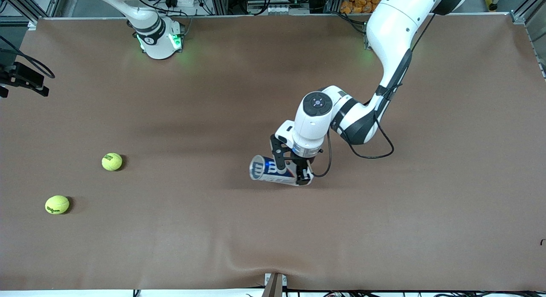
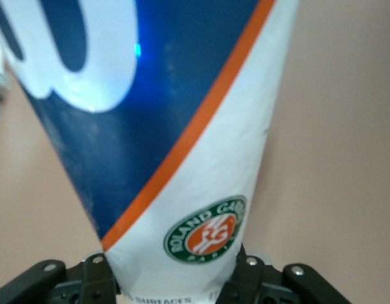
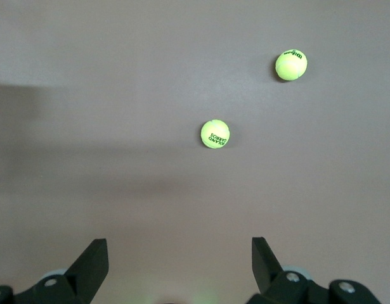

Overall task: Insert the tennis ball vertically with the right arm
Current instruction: 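Lift and tilt the can upright with the left gripper, open end up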

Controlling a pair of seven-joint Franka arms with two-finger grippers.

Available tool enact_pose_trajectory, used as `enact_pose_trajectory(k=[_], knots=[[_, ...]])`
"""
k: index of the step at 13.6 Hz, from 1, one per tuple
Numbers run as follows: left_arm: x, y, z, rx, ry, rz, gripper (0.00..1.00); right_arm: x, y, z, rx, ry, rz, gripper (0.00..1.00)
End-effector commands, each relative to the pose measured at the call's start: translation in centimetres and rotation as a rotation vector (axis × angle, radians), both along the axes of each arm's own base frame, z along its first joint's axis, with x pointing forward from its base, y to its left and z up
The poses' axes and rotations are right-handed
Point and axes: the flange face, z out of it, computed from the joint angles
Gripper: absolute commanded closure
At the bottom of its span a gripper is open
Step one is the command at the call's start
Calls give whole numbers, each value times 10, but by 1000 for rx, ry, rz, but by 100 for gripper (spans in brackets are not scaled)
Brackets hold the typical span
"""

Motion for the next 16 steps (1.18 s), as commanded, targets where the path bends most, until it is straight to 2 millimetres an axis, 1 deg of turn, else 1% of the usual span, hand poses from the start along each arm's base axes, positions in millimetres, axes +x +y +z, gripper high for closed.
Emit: enact_pose_trajectory(k=[1, 2, 3, 4, 5, 6, 7, 9, 10, 11, 12, 14, 15, 16], knots=[[-1, -18, 15, -187, -64, 49, 40, -6, -3, 2, 2, 1, -15, 0], [-1, -21, 13, -237, -95, 51, 40, -6, -5, 2, 2, 1, -20, 0], [-7, -30, 9, -295, -120, 43, 40, -4, -5, 1, 0, 5, -20, 0], [-12, -36, -2, -370, -145, 56, 40, -4, -8, 0, 0, 5, -24, 0], [-16, -35, -20, -446, -188, 72, 40, -1, -12, -4, 0, 11, -26, 0], [-19, -32, -35, -508, -222, 87, 40, -2, -26, -3, 0, 5, -49, 0], [-23, -31, -48, -559, -247, 101, 40, -2, -33, -5, 0, 6, -58, 0], [-32, -31, -75, -647, -263, 137, 40, 12, -40, -27, -14, 46, -66, 0], [-41, -36, -85, -704, -249, 165, 40, 17, -52, -34, -15, 48, -84, 0], [-46, -36, -97, -728, -244, 181, 40, 21, -69, -35, -14, 18, -110, 0], [-48, -35, -107, -728, -237, 186, 40, 27, -85, -42, -14, -5, -137, 0], [-49, -32, -120, -720, -220, 198, 40, 48, -99, -67, -42, -23, -148, 0], [-51, -31, -129, -719, -201, 215, 39, 60, -111, -82, -76, -48, -152, 0], [-52, -31, -134, -721, -190, 228, 39, 69, -129, -95, -106, -72, -165, 0]])
